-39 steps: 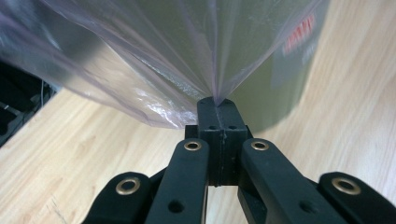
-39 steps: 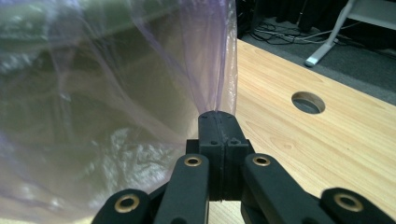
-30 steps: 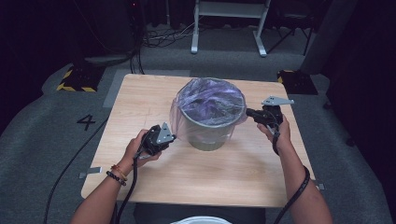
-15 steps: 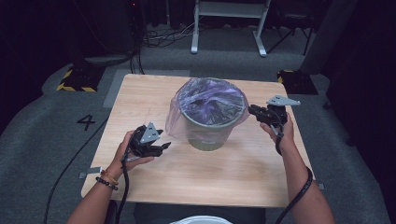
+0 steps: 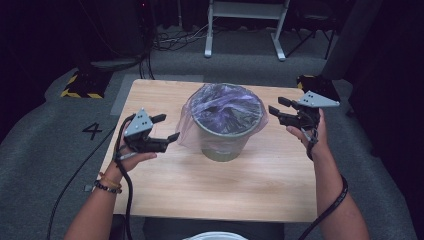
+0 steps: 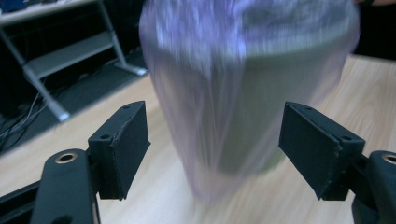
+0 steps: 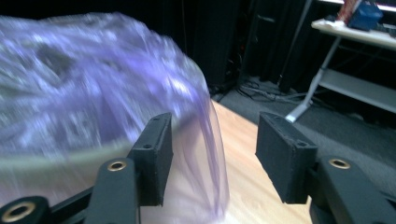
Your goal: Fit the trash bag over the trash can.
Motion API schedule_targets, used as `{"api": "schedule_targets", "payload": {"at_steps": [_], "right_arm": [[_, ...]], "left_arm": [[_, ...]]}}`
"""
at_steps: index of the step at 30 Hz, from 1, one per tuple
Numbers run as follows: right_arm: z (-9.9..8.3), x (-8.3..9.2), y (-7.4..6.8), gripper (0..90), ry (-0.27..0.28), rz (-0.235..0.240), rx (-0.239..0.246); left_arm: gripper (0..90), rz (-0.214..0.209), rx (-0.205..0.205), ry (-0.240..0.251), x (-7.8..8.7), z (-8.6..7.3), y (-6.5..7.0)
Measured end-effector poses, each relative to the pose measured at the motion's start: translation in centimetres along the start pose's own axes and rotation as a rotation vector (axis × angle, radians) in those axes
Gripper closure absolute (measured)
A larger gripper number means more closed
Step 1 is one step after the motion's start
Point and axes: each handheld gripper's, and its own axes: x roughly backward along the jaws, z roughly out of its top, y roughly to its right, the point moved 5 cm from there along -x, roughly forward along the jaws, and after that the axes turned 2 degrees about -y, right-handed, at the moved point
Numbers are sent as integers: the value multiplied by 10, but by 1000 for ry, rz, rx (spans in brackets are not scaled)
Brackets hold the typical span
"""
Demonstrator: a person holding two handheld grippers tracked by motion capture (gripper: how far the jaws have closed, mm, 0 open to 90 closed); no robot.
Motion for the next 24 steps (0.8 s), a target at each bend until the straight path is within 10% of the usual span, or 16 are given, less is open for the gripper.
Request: {"api": "schedule_targets", "payload": {"at_steps": [14,24], "right_arm": [[28,-48,-14,467,-84,140,86],[29,-62,-8,843,-129,135,58]], "left_arm": [[570,29,-69,-96,-55,33,-34],[873,27,-62,-130,-82,27,-47]]}}
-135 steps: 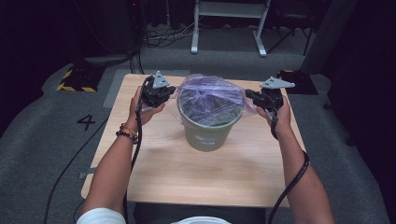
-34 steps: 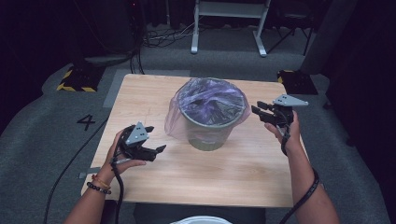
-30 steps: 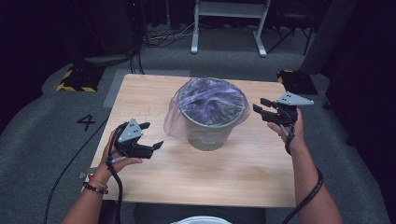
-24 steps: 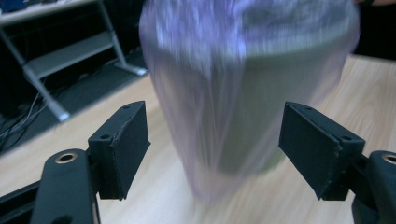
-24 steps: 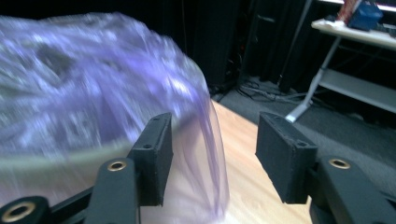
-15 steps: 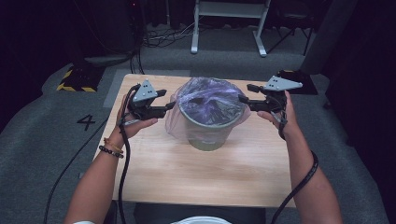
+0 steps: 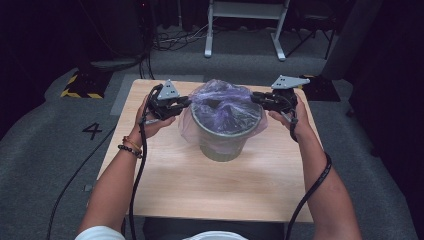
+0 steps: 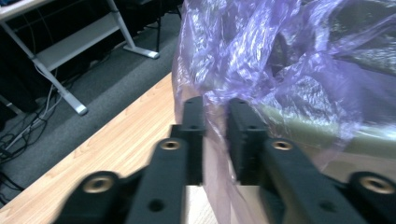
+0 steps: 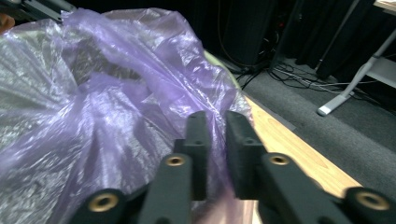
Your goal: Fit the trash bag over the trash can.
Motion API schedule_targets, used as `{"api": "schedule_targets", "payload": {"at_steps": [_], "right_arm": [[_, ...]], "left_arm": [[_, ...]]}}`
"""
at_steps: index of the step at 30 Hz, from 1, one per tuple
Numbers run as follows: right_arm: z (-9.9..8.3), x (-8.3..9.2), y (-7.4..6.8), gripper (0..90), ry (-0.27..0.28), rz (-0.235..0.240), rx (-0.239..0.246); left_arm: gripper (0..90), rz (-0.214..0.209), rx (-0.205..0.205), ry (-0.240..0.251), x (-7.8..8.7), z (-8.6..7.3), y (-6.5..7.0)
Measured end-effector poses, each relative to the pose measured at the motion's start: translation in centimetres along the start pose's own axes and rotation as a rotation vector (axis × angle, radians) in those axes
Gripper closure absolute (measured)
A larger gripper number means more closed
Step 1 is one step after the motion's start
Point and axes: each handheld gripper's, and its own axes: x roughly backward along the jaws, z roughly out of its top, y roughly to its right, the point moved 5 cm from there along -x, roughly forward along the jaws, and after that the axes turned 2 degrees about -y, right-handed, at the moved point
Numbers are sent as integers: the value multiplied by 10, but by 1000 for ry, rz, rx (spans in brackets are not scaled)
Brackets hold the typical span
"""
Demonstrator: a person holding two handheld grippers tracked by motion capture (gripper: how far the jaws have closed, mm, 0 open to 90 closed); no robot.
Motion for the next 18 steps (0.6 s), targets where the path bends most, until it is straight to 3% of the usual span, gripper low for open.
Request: {"api": "schedule_targets", "payload": {"at_steps": [3,8,13,18], "right_arm": [[2,-1,7,896,2,-17,-29],[5,-5,16,900,16,-39,-85],[-3,-14,28,900,0,-59,-186],[-12,-19,35,900,-14,-75,-225]], "left_arm": [[899,3,26,9,-7,2,-8],[900,-9,60,4,-19,4,-16],[900,13,85,-59,-41,-1,-22],[900,1,111,-76,-55,-6,-22]]}}
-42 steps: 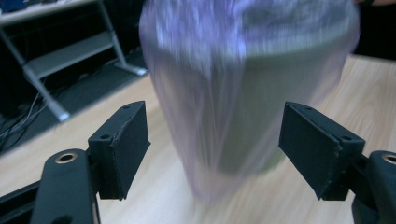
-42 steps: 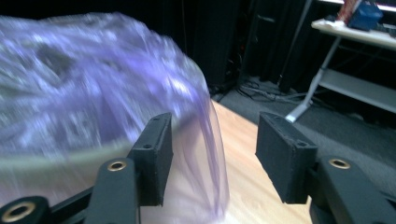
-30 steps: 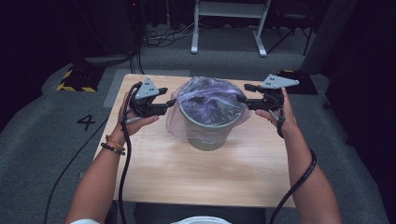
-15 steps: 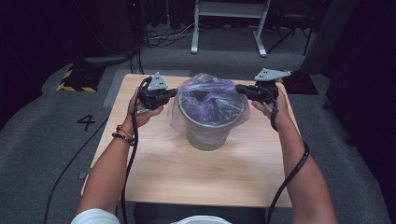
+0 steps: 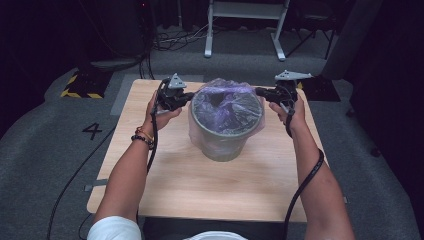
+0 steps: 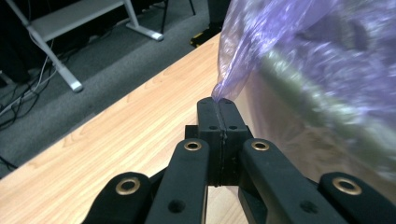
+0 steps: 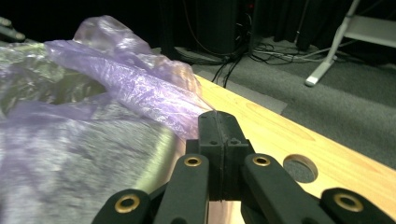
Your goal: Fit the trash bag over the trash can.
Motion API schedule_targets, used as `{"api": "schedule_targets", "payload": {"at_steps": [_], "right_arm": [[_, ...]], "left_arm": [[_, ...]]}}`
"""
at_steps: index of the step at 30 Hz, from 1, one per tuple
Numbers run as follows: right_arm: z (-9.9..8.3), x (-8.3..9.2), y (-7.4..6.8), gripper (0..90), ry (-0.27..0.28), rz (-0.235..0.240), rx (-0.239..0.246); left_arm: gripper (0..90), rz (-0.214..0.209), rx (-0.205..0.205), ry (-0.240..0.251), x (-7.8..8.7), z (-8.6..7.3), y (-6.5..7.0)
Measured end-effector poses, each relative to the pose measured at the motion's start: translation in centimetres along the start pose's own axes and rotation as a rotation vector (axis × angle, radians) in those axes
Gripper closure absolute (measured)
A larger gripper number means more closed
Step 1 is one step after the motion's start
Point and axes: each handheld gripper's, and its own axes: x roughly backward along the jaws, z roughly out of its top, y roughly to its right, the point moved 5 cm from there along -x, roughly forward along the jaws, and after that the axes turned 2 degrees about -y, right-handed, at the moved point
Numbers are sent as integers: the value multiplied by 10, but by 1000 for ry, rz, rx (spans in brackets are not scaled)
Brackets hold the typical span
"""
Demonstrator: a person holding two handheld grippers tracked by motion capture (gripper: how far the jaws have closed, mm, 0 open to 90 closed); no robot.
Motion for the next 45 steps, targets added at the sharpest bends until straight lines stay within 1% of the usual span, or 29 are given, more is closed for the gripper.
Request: {"api": "schedule_targets", "payload": {"at_steps": [1,2,5,7,9,13,15,17,20,21,23,24,26,27,28,29,30,31,32,34,35,36,38,39,40,41,43,44,45], "right_arm": [[-4,-3,3,900,-1,-3,-12],[-4,-3,3,900,-1,-3,-12],[-12,-11,5,900,-18,-7,-12],[-14,-13,6,900,-22,-6,-20],[-21,-18,8,900,-23,2,-35],[-27,-23,8,900,-32,5,-33],[-33,-27,6,900,-45,12,-35],[-39,-30,5,900,-58,11,-32],[-41,-28,4,900,-53,10,-32],[-44,-25,5,900,-48,10,-36],[-49,-21,4,900,-58,6,-25],[-49,-21,4,900,-58,6,-25],[-53,-15,4,867,-47,6,-24],[-53,-15,4,867,-47,6,-24],[-54,-12,4,802,-36,-1,-18],[-57,-6,4,780,-15,-10,0],[-57,-6,4,780,-15,-10,0],[-57,-2,4,747,-4,-9,5],[-59,3,3,679,2,-20,14],[-61,12,2,623,11,-36,41],[-64,22,0,556,15,-40,68],[-64,22,0,556,15,-40,68],[-68,32,0,495,14,-55,88],[-72,42,-2,464,13,-54,114],[-72,42,-2,464,13,-54,114],[-75,51,-6,441,32,-28,126],[-79,60,-16,417,44,6,166],[-79,60,-16,417,44,6,166],[-83,66,-28,400,52,44,191]], "left_arm": [[900,2,4,-7,-7,-1,1],[900,2,4,-7,-7,-1,1],[900,-2,-3,-24,-20,-2,5],[900,-7,-3,-28,-23,-2,6],[900,-19,15,-37,-31,-5,8],[900,-25,32,-55,-40,-9,9],[900,-48,53,-73,-47,-13,11],[900,-57,70,-68,-49,-17,12],[900,-52,77,-74,-48,-22,11],[900,-37,78,-87,-47,-28,10],[888,-45,87,-67,-42,-33,10],[849,-45,87,-67,-42,-33,10],[838,-52,104,-40,-33,-37,8],[838,-52,98,-35,-27,-40,7],[802,-43,90,-27,-22,-42,8],[666,-26,91,-13,-10,-46,7],[600,-26,91,-13,-10,-46,7],[600,-23,97,-5,-4,-48,8],[518,-23,95,-1,2,-51,8],[434,-44,87,20,15,-57,13],[360,-47,58,21,26,-64,19],[341,-47,58,21,26,-64,19],[327,-84,35,32,36,-70,27],[301,-109,17,32,43,-76,36],[283,-109,17,32,43,-76,36],[274,-139,-5,38,48,-79,47],[255,-144,-43,27,51,-82,58],[238,-144,-43,27,51,-82,58],[218,-191,-49,16,52,-82,68]]}}
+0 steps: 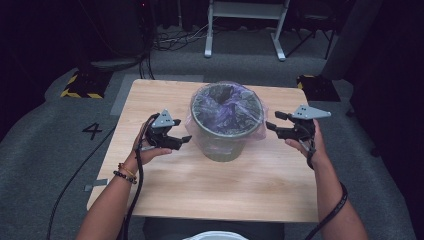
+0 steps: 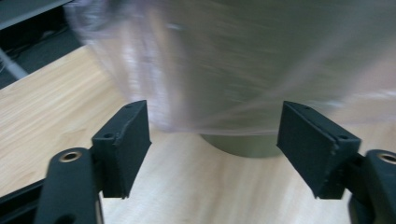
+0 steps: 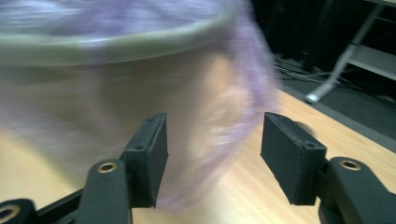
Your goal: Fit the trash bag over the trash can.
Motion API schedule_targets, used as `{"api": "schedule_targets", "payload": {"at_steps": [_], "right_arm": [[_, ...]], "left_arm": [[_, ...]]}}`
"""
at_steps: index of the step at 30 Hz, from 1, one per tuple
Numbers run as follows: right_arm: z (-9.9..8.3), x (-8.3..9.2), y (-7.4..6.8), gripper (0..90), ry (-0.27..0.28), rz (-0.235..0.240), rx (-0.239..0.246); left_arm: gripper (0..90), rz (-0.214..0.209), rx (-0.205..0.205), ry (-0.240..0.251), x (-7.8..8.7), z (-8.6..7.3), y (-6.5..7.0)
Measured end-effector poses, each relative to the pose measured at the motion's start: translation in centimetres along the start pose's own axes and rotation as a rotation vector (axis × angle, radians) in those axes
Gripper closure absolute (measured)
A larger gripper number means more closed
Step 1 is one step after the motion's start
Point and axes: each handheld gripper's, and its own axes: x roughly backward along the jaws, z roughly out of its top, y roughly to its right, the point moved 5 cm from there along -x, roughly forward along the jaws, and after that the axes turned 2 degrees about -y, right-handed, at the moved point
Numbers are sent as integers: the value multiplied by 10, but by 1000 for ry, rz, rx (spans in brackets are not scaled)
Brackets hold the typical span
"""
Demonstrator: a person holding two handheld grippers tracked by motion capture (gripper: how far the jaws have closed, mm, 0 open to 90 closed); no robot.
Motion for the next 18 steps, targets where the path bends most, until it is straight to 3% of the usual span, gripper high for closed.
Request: {"api": "schedule_targets", "payload": {"at_steps": [1,2,3,6,7,9,10,11,12,13,14,15,16,18], "right_arm": [[0,0,0,400,0,0,0],[-3,3,-18,380,-1,49,53],[-3,3,-18,380,-1,49,53],[-9,0,-44,345,14,119,90],[-11,-3,-51,328,6,120,107],[-13,-6,-56,324,-9,116,125],[-16,-13,-62,406,-36,65,148],[-16,-13,-62,406,-36,65,148],[-19,-19,-61,598,-52,22,136],[-19,-19,-61,598,-52,22,136],[-21,-23,-60,751,-44,21,113],[-21,-23,-60,751,-44,21,113],[-22,-24,-59,816,-42,17,102],[-28,-26,-55,900,-31,36,65]], "left_arm": [[216,0,0,0,0,0,0],[211,-36,-24,4,-2,1,11],[202,-36,-24,4,-2,1,11],[198,-45,-70,-26,-11,1,25],[207,-38,-77,-28,-14,2,26],[378,-22,-84,-32,-16,2,27],[451,37,-101,-51,-19,3,25],[537,37,-101,-51,-19,3,25],[624,23,-114,-50,-22,3,26],[699,23,-114,-50,-22,3,26],[789,36,-127,-65,-25,2,25],[860,36,-127,-65,-25,2,25],[860,22,-134,-67,-27,2,25],[900,32,-149,-88,-31,-1,25]]}}
